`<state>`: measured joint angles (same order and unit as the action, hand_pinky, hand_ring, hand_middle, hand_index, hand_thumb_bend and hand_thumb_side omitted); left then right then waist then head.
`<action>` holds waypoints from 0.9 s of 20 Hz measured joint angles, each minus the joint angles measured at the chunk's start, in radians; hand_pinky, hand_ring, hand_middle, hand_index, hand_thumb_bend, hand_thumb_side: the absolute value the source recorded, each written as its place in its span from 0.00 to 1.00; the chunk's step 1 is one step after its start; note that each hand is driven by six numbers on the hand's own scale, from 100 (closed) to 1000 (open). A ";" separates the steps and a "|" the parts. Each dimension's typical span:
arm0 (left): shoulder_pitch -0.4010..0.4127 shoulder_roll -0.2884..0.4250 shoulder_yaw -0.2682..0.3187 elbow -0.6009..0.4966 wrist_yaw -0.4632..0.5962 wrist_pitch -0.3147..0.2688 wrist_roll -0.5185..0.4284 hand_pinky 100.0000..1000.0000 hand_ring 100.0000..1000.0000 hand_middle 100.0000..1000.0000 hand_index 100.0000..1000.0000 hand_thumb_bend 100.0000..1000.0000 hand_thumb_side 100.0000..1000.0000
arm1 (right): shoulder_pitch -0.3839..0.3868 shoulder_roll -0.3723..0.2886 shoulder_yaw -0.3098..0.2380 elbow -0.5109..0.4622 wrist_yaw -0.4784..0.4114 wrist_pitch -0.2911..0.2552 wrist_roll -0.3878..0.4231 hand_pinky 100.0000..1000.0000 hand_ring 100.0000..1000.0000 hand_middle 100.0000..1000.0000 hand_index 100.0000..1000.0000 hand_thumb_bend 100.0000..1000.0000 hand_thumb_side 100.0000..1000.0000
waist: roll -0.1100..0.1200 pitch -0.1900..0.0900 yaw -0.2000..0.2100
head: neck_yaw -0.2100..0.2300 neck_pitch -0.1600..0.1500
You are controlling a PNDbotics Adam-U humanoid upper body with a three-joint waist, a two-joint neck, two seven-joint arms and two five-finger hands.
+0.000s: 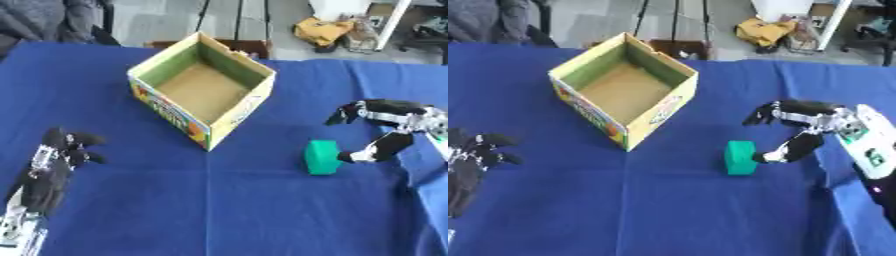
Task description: Pick up objects on the table and place them in the box.
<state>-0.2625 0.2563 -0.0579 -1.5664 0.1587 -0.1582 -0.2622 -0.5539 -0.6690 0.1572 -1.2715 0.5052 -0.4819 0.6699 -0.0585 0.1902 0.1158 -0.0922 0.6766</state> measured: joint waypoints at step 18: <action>0.000 0.000 0.000 0.000 0.000 0.000 0.000 0.57 0.77 0.56 0.61 0.34 1.00 | 0.000 0.025 0.017 0.026 0.018 0.008 0.008 0.77 0.82 0.77 0.87 0.30 0.51 | 0.001 0.000 0.000 | -0.003 0.000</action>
<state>-0.2625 0.2562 -0.0580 -1.5664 0.1587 -0.1582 -0.2622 -0.5540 -0.6436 0.1737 -1.2451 0.5232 -0.4737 0.6781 -0.0578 0.1902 0.1158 -0.0955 0.6767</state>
